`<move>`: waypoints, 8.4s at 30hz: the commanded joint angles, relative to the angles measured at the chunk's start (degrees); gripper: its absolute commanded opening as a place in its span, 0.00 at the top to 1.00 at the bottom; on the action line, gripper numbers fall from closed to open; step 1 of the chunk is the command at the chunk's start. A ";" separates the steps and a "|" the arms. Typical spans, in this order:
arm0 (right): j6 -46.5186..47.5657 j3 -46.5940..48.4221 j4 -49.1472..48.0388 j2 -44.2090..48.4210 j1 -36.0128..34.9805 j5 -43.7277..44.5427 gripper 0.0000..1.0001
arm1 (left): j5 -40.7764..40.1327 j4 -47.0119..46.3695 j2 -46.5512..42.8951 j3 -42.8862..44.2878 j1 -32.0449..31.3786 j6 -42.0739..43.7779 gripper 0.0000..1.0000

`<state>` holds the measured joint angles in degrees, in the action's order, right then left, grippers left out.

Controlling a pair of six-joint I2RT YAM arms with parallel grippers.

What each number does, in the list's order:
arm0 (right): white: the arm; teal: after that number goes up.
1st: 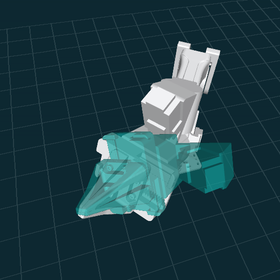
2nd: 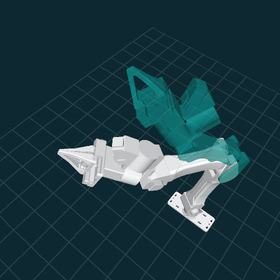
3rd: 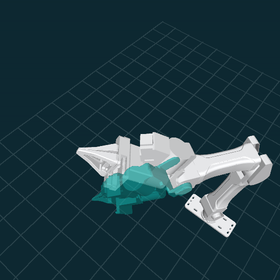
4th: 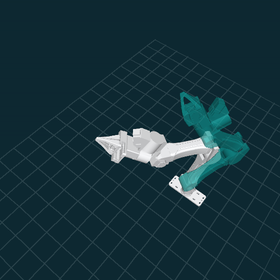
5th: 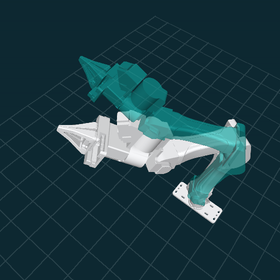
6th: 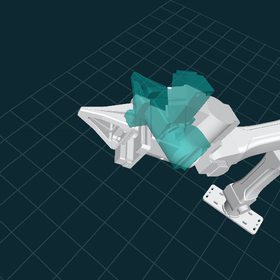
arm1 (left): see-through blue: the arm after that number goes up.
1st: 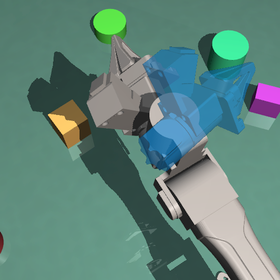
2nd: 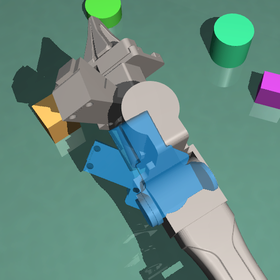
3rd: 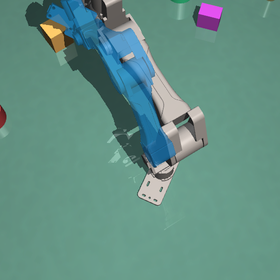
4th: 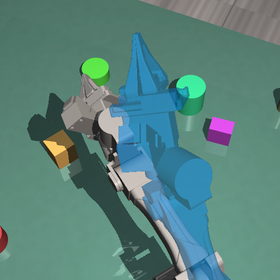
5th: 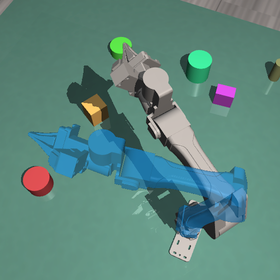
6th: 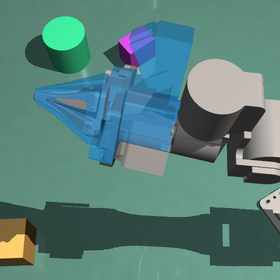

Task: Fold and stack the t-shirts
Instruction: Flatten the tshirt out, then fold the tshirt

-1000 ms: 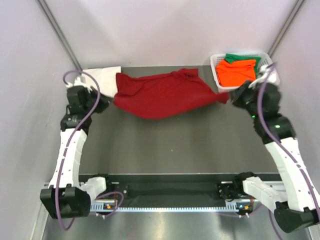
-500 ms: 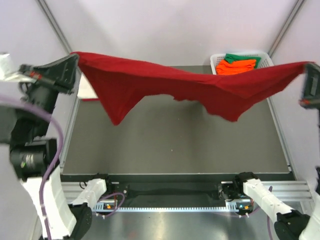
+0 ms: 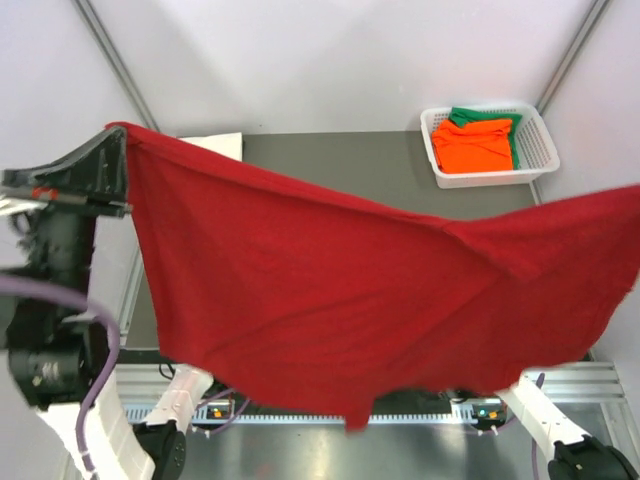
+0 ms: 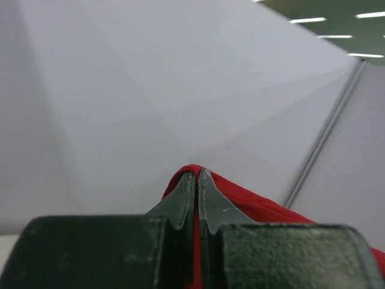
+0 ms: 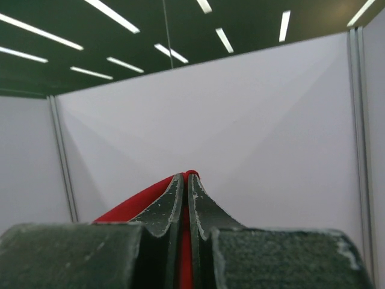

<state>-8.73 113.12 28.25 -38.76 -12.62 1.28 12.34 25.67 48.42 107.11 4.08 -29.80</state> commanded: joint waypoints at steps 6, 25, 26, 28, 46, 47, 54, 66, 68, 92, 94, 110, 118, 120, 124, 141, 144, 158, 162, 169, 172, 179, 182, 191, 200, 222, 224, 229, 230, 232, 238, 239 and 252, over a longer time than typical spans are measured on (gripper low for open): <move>0.73 -26.85 -8.37 -5.52 0.58 1.09 1.00 | -11.36 -11.05 2.72 -31.99 0.05 4.93 1.00; 0.82 -39.92 -40.03 -54.74 3.22 -6.99 1.00 | -10.58 -38.16 53.42 -39.27 0.32 4.66 1.00; 0.65 -39.04 -40.03 -55.80 3.22 -7.60 1.00 | -10.58 -37.54 54.49 -38.13 0.32 4.75 1.00; 0.38 -37.54 -39.33 -57.82 3.13 -8.13 1.00 | -10.58 -37.09 55.98 -36.54 0.41 4.84 1.00; 3.20 -17.24 -37.66 -74.26 5.33 -9.80 1.00 | -10.23 -35.87 61.17 -31.35 1.20 6.07 1.00; 3.02 -16.62 -37.39 -74.87 5.33 -10.33 1.00 | -9.97 -35.61 61.52 -30.83 1.37 6.16 1.00; 0.65 -20.12 -32.65 -70.68 5.15 -10.86 1.00 | -7.51 -29.74 62.84 -27.31 2.16 7.74 1.00; -8.67 -37.35 -12.01 -50.65 4.98 -11.12 1.00 | -5.30 -7.75 54.33 -28.18 2.25 4.66 1.00; -8.76 -40.41 -10.24 -48.09 4.98 -11.12 1.00 | -6.01 -4.42 53.36 -28.89 2.25 5.01 1.00; -9.81 -59.85 2.25 -26.10 4.10 -15.69 1.00 | -16.73 7.29 48.96 -33.72 2.52 8.01 1.00; -9.99 -60.56 2.16 -26.10 4.10 -15.78 1.00 | -16.30 7.46 49.66 -34.16 2.52 7.74 1.00; -10.52 -66.53 4.88 -21.98 3.57 -15.69 1.00 | -17.69 6.67 51.24 -36.53 2.69 7.57 1.00; -7.62 -66.20 6.82 -16.08 3.83 -11.22 0.41 | -23.06 7.82 45.54 -36.54 2.95 7.21 0.68; -6.65 -63.57 6.29 -19.67 4.79 -10.51 0.36 | -21.66 7.90 45.35 -34.70 2.87 6.95 0.67; -6.91 -59.51 -0.09 -27.75 5.59 -11.47 0.30 | -12.65 5.98 46.93 -33.54 2.25 5.46 0.67; -9.90 -60.39 -23.24 -49.92 5.85 -7.96 0.39 | -5.57 -1.85 57.66 -35.47 -0.74 2.56 0.83; -10.78 -59.86 -24.64 -51.06 5.85 -6.21 0.40 | -5.57 -2.03 58.19 -36.09 -0.74 2.38 0.86; -14.91 -54.23 -27.02 -60.28 5.86 -2.43 0.81 | -6.09 -1.94 58.63 -36.97 -0.74 2.82 0.88; -15.70 -54.84 -23.42 -59.07 5.86 6.53 1.00 | -8.02 -1.68 57.40 -37.67 -0.65 3.26 0.88; -15.18 -58.97 -22.19 -54.67 5.15 6.98 0.93 | -8.47 -2.91 52.04 -39.17 -2.14 2.99 0.83; -12.19 -58.54 -18.42 -50.72 4.71 8.03 0.57 | -9.09 -2.38 46.00 -39.26 -6.51 4.05 0.74; -7.87 -63.34 -8.04 -35.37 -9.27 3.24 0.38 | -3.48 -11.47 31.96 -53.43 -27.66 -5.49 0.72; -9.02 -66.27 -8.82 -33.49 -17.21 3.29 0.38 | -3.37 -15.54 27.79 -58.47 -31.47 -8.77 0.72; -13.68 -69.71 -10.50 -39.10 -31.04 12.25 0.37 | -8.20 -20.31 19.78 -66.85 -43.88 -17.57 0.76; -14.73 -67.16 -10.15 -46.40 -33.08 20.95 0.56 | -8.39 -18.03 19.43 -66.51 -45.73 -17.75 0.77; -7.25 -55.18 -4.78 -42.81 -14.46 10.34 0.23 | 0.23 -37.44 46.56 -54.91 -48.81 -30.22 0.65; -8.40 -58.87 -4.96 -38.51 -12.44 5.94 0.23 | 0.40 -40.24 48.69 -53.85 -49.16 -31.98 0.65; -10.16 -66.09 -6.10 -30.15 -8.21 -3.02 0.24 | -2.22 -40.80 51.69 -52.62 -51.70 -34.01 0.64; -10.16 -67.75 -6.10 -29.19 -6.90 -3.91 0.24 | -3.71 -39.40 51.34 -52.53 -52.32 -33.48 0.63; -10.17 -69.26 -6.10 -26.64 -6.01 -5.93 0.24 | -7.58 -37.36 50.63 -52.79 -53.20 -33.21 0.61; -11.48 -73.83 -6.63 -23.38 -5.22 -9.88 0.23 | -7.06 -36.66 54.41 -51.74 -53.38 -34.62 0.58; -12.01 -75.31 -7.50 -23.29 -5.22 -10.41 0.23 | -7.33 -36.66 54.76 -51.65 -53.38 -34.53 0.57; -18.16 -85.96 -18.75 -23.37 -1.09 -14.37 0.46 | -10.93 -30.24 59.06 -46.47 -52.50 -31.11 0.54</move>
<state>-25.23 27.29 16.56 -61.63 -15.07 -10.68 2.87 -5.19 106.52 58.50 -48.88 -62.28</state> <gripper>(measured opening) 0.546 0.458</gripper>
